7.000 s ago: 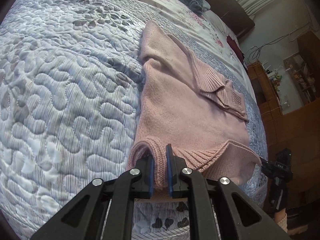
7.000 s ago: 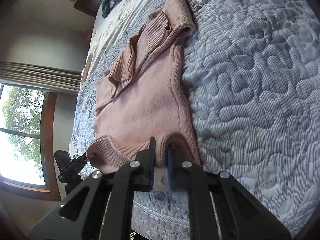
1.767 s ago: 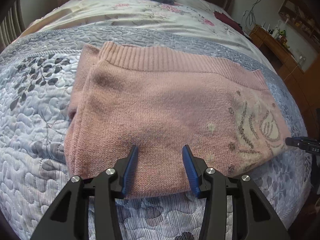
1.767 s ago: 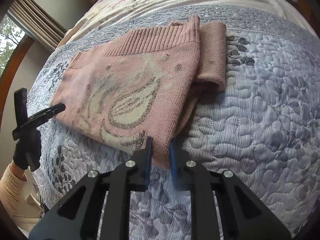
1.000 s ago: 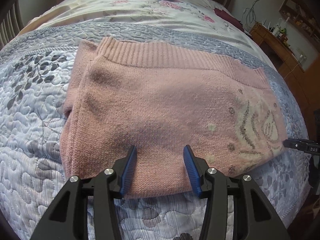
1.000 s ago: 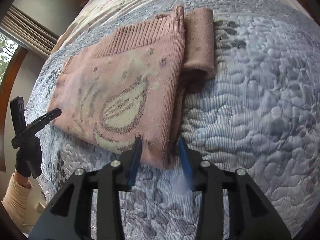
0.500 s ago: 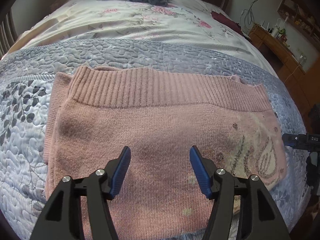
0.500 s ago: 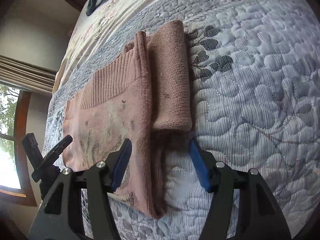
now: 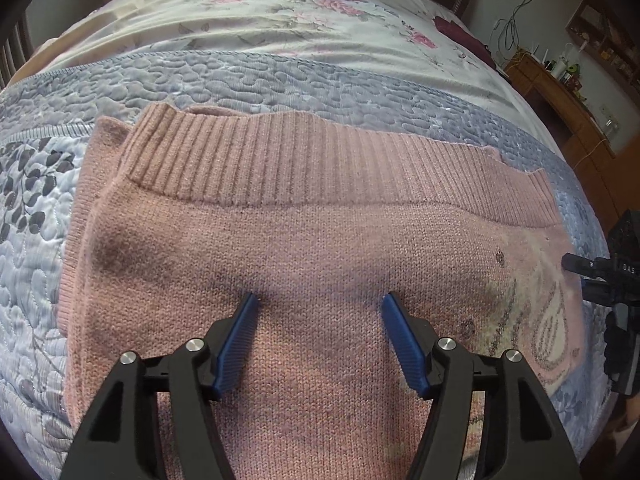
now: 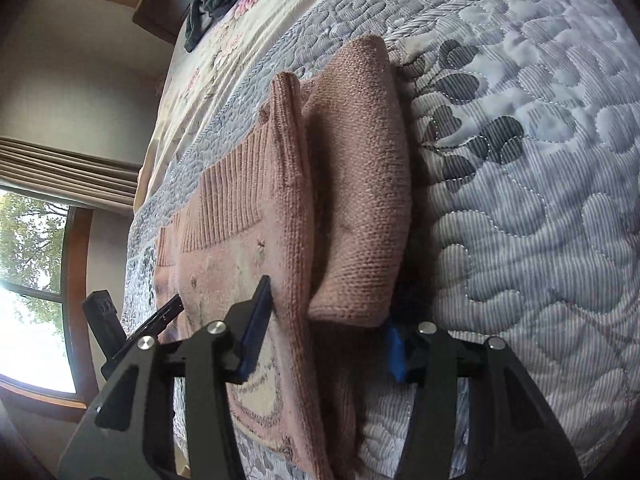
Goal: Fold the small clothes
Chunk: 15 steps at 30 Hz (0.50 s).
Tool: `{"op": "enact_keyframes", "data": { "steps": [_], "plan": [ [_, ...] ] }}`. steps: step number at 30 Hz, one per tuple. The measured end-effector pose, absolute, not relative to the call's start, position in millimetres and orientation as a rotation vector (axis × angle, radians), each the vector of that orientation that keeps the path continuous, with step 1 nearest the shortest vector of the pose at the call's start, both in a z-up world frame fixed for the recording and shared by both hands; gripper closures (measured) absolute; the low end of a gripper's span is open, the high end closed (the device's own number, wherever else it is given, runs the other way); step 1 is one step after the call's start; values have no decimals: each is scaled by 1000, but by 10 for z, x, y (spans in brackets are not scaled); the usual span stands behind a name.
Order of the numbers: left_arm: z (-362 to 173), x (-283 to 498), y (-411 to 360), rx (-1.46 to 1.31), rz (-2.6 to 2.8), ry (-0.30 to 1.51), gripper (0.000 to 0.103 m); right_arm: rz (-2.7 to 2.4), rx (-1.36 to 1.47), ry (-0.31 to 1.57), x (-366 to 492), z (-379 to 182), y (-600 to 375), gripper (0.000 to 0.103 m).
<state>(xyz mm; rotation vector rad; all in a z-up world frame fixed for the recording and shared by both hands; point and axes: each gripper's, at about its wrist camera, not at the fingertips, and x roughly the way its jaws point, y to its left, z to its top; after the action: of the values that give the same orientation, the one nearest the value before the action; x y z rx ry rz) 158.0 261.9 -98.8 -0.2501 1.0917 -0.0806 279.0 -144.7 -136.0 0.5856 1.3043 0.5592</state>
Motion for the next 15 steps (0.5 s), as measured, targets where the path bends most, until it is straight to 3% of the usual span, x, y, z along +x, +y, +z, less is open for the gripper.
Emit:
{"op": "enact_keyframes", "data": {
  "steps": [2,5,15],
  "plan": [
    [-989,1580,2619,-249,-84,1092,38,574,609,1302,2774,-1341,-1472,67],
    [-989,1575,2620,-245,-91,1092,38,588,634,1281,2749,-1278,-1513,72],
    [-1005,1562,2631,-246,-102,1090,37,545,613,1304,2751,-1404,-1546,74]
  ]
}}
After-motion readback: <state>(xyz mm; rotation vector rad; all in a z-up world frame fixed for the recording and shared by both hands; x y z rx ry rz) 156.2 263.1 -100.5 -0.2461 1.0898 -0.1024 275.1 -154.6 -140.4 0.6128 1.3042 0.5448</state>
